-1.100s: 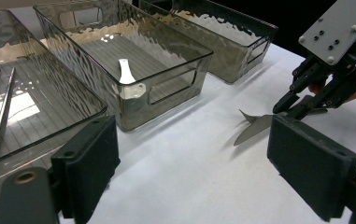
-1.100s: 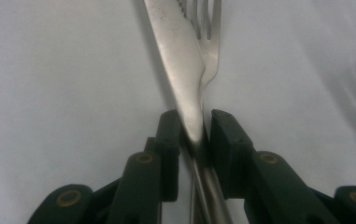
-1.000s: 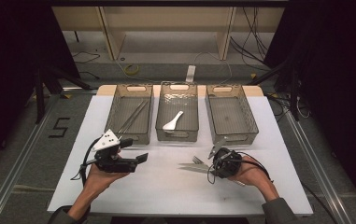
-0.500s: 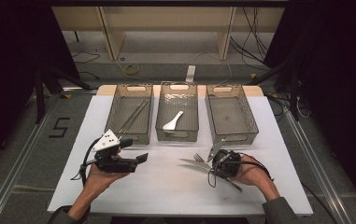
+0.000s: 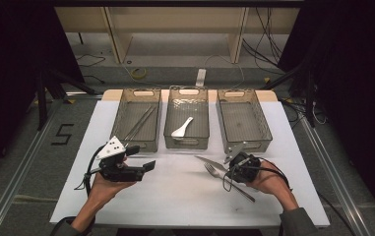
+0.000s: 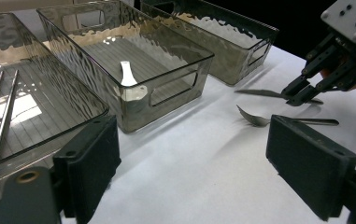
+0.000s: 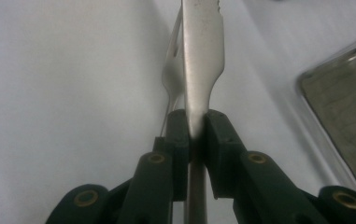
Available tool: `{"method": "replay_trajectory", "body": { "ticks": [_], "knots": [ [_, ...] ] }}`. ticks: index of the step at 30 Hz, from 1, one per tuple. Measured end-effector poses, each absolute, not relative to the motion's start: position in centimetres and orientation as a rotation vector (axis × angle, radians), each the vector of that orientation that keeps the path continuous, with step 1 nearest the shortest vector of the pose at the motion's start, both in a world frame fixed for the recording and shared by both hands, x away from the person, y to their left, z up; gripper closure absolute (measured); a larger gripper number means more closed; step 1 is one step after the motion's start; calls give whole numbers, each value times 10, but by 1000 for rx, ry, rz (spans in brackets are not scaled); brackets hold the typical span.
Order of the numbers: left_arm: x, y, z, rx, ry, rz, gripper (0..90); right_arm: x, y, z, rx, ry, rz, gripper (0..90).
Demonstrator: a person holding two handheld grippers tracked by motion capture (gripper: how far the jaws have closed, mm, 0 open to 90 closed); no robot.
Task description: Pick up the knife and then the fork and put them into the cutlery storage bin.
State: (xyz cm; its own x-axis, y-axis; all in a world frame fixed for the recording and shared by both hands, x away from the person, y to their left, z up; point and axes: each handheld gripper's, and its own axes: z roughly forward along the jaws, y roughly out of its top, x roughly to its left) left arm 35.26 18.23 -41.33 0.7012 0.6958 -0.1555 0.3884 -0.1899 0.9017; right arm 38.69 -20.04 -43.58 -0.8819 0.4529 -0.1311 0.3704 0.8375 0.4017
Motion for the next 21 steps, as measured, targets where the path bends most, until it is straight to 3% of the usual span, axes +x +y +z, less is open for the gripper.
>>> {"method": "replay_trajectory", "body": {
  "ticks": [21],
  "knots": [
    [355,186,-412,1754,872,357,166,405,-224,-392,774,2633,772,811]
  ]
}}
